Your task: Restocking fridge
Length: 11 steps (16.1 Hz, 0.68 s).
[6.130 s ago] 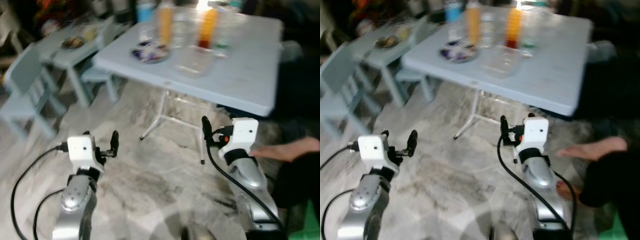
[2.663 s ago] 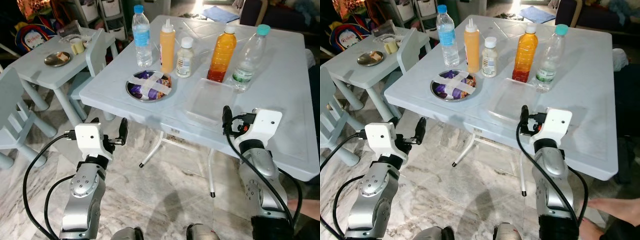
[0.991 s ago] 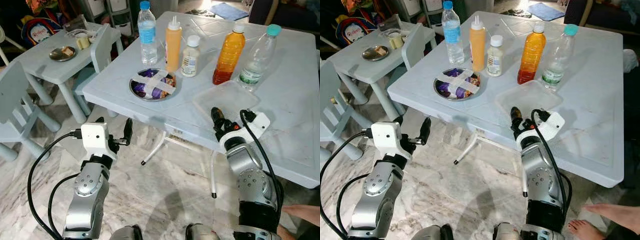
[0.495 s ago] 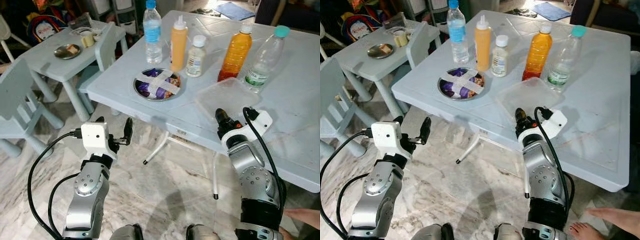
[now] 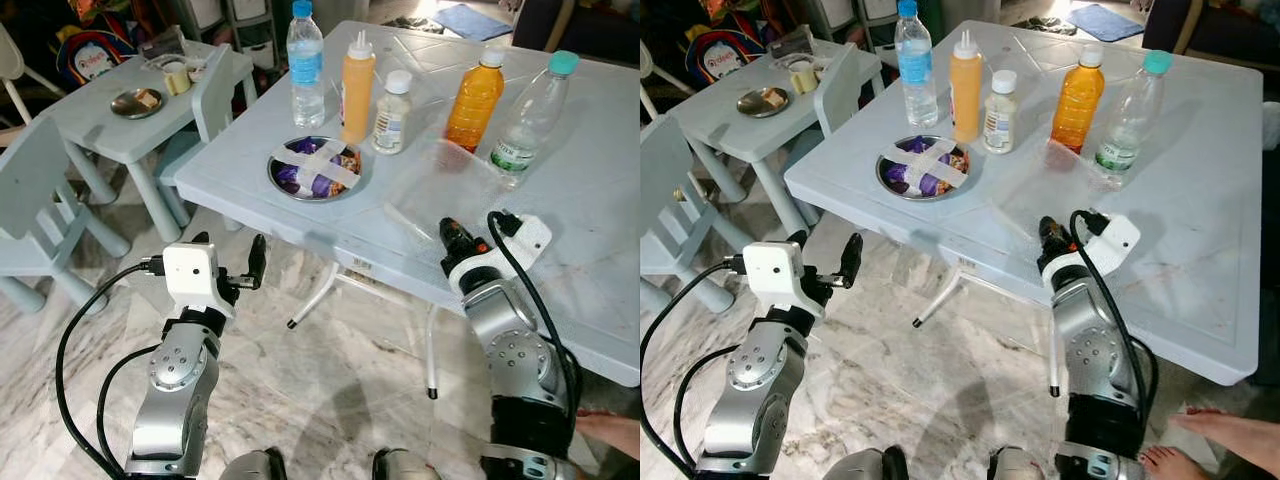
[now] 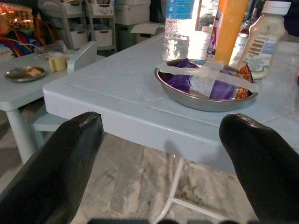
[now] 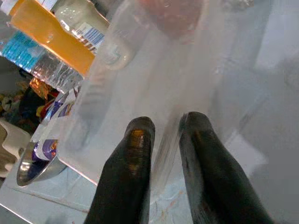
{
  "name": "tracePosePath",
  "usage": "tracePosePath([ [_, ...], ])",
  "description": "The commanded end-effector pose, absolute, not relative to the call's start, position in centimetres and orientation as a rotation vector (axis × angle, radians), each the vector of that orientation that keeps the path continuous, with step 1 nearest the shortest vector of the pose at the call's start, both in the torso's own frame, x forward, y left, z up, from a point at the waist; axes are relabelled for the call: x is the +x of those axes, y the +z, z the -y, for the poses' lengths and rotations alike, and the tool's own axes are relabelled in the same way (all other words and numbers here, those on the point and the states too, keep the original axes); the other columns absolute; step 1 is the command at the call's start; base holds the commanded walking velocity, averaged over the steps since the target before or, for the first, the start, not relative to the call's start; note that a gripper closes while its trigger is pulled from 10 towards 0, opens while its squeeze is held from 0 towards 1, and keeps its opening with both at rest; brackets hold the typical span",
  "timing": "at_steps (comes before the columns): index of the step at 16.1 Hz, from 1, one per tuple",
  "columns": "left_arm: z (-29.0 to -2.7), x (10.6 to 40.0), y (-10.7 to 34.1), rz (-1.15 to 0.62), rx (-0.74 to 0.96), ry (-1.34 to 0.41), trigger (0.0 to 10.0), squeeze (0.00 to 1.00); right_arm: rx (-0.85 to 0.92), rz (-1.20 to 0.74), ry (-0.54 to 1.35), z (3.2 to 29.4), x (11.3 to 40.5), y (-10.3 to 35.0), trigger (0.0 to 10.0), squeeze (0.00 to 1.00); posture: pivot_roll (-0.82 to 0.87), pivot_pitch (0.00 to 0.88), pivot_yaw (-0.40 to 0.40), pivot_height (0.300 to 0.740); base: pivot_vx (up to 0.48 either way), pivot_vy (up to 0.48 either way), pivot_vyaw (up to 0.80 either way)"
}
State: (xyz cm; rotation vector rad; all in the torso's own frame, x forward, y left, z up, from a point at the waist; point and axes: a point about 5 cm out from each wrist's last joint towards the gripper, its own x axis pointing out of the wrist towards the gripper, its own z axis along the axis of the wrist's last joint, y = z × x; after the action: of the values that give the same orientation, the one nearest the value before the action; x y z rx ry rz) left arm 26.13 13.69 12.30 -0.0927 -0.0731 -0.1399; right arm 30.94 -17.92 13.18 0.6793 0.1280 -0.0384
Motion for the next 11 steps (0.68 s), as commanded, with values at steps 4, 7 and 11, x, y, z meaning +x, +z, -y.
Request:
tracePosePath([
  [4, -13.84, 26.45, 12.28, 0.07, -0.086, -0.131, 10.0, 0.0, 0.538, -0.198, -0.002, 18.19, 30.81, 12.67, 0.0, 0.0, -0.11, 0.108, 0.076, 0.74, 0.0, 0.0, 0.0],
  [7, -13.9, 26.77, 12.45, 0.073, -0.083, -0.134, 10.0, 0.0, 0.447, -0.259, 0.056, 18.71, 30.85, 12.46, 0.2, 0.0, -0.12, 0.113, 0.078, 0.74, 0.0, 0.0, 0.0],
  [11, -13.81, 26.84, 12.56, 0.073, -0.071, -0.148, 10.0, 0.0, 0.434, -0.298, 0.12, 18.59, 31.15, 12.97, 10.0, 0.0, -0.11, 0.116, 0.089, 0.74, 0.0, 0.0, 0.0],
])
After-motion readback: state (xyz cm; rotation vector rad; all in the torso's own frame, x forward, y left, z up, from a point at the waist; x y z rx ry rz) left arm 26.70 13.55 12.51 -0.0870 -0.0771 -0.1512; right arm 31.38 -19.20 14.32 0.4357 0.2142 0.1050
